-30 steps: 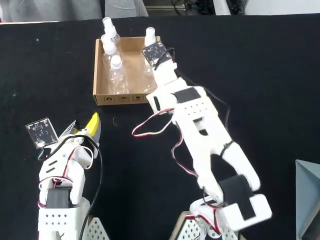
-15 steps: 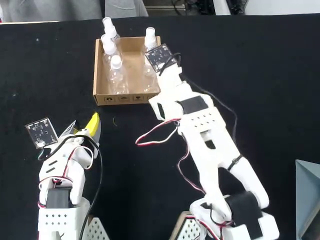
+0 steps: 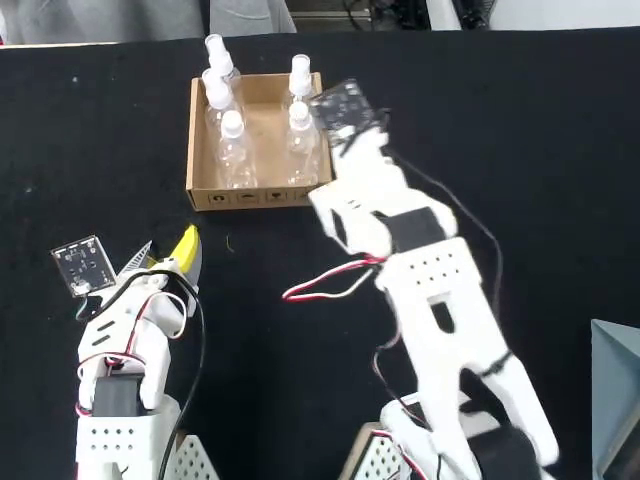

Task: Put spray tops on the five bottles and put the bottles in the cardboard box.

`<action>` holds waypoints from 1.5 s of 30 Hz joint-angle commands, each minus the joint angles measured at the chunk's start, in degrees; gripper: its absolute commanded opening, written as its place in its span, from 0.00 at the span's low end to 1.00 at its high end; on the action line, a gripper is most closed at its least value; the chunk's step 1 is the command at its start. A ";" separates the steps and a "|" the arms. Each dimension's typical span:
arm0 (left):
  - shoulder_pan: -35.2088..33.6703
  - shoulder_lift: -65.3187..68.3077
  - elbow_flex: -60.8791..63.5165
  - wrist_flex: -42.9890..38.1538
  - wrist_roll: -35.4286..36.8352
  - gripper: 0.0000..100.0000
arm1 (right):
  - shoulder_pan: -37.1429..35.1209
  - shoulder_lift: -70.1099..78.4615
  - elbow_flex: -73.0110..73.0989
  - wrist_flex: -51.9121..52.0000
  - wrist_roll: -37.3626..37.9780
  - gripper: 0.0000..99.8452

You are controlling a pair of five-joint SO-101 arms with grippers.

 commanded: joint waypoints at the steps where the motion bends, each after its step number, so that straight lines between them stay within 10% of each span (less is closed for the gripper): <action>1: -0.40 -0.09 1.27 0.26 -0.44 0.22 | 1.93 -4.09 -0.84 1.32 0.35 0.10; 45: -0.48 0.00 1.27 0.35 -0.44 0.22 | 10.55 -30.29 0.40 26.64 2.37 0.11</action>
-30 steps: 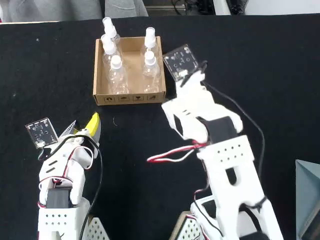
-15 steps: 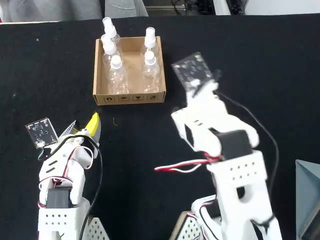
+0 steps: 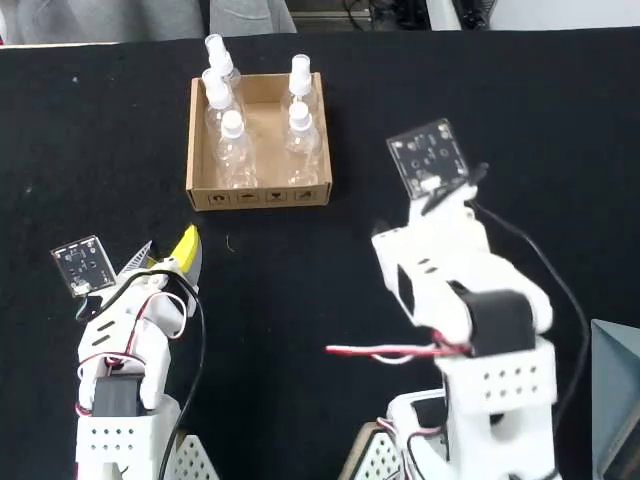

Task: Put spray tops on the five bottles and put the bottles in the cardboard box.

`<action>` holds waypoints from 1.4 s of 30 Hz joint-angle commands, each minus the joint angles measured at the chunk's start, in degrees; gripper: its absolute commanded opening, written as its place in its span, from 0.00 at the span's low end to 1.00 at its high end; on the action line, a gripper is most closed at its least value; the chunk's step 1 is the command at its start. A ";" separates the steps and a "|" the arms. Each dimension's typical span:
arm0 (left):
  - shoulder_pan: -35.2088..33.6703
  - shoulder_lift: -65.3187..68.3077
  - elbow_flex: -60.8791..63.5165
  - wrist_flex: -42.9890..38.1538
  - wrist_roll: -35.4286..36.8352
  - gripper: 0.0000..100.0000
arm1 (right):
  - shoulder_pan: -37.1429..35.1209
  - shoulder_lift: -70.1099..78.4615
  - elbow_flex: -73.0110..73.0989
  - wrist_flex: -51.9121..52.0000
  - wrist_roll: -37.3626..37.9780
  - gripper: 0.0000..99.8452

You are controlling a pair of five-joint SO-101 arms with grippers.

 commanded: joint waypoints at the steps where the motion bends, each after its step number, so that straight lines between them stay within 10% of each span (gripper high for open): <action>1: -0.48 0.00 1.27 0.35 -0.44 0.22 | 1.76 -5.14 2.24 0.00 0.62 0.11; 42: -0.48 0.00 1.36 1.49 -2.11 0.22 | 1.93 -37.85 38.90 -11.96 3.08 0.07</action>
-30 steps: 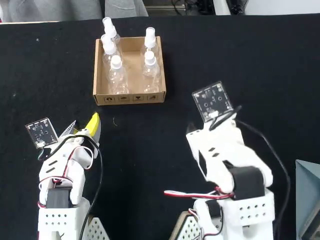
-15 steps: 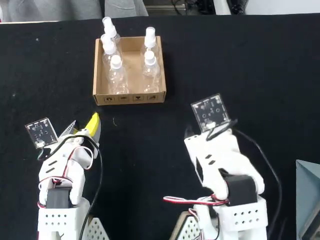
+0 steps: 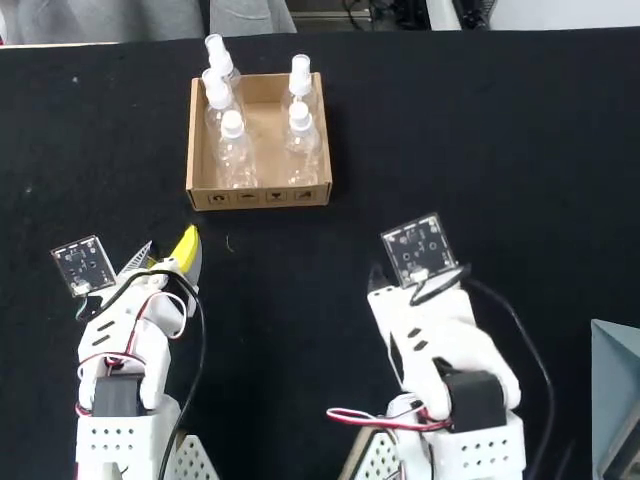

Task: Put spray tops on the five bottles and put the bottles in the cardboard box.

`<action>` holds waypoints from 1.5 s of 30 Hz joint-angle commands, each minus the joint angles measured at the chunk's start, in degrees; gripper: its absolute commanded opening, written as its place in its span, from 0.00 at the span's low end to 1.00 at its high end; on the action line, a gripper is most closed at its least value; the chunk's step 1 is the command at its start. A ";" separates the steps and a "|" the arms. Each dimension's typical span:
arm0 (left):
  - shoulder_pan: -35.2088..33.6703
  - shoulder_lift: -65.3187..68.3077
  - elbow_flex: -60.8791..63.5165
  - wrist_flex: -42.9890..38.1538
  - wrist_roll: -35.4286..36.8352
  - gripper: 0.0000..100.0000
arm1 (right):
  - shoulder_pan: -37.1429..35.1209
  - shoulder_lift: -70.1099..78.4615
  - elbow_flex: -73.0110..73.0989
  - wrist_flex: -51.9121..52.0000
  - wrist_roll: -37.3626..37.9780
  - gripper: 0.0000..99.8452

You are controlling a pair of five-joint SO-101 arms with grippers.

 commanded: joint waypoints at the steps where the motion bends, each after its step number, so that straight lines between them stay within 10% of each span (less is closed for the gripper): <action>1: -0.48 0.00 1.36 1.76 -3.96 0.22 | 1.93 -4.35 1.54 -1.58 0.53 0.07; 45: 0.66 0.00 1.36 3.16 -6.95 0.21 | 8.70 -18.33 22.11 -6.86 -6.33 0.07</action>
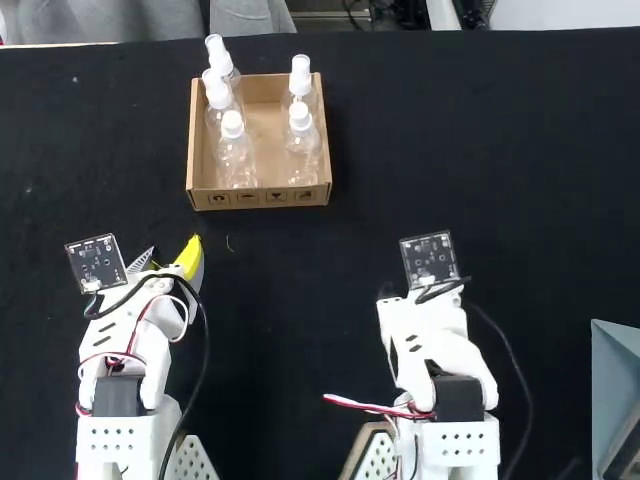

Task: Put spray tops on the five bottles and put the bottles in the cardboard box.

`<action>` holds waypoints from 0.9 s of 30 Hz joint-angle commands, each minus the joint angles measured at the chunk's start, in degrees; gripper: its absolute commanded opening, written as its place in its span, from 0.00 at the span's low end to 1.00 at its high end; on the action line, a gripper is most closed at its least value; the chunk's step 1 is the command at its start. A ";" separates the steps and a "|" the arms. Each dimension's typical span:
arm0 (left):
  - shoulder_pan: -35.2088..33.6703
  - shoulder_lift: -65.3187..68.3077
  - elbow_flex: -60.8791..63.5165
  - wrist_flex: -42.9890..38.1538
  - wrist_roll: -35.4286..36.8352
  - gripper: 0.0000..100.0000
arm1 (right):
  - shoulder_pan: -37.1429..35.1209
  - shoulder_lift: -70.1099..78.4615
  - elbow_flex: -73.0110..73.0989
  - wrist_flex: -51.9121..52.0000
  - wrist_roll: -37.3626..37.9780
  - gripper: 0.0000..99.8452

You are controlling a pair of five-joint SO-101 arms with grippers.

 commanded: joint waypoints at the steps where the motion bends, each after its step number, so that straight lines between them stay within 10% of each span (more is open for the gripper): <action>1: 0.66 0.00 1.36 0.18 -0.44 0.21 | 1.76 -5.49 -0.04 -1.67 -0.53 0.07; 27: 1.19 -0.44 1.36 16.88 -8.18 0.21 | 1.76 -5.49 3.03 -0.18 -0.62 0.07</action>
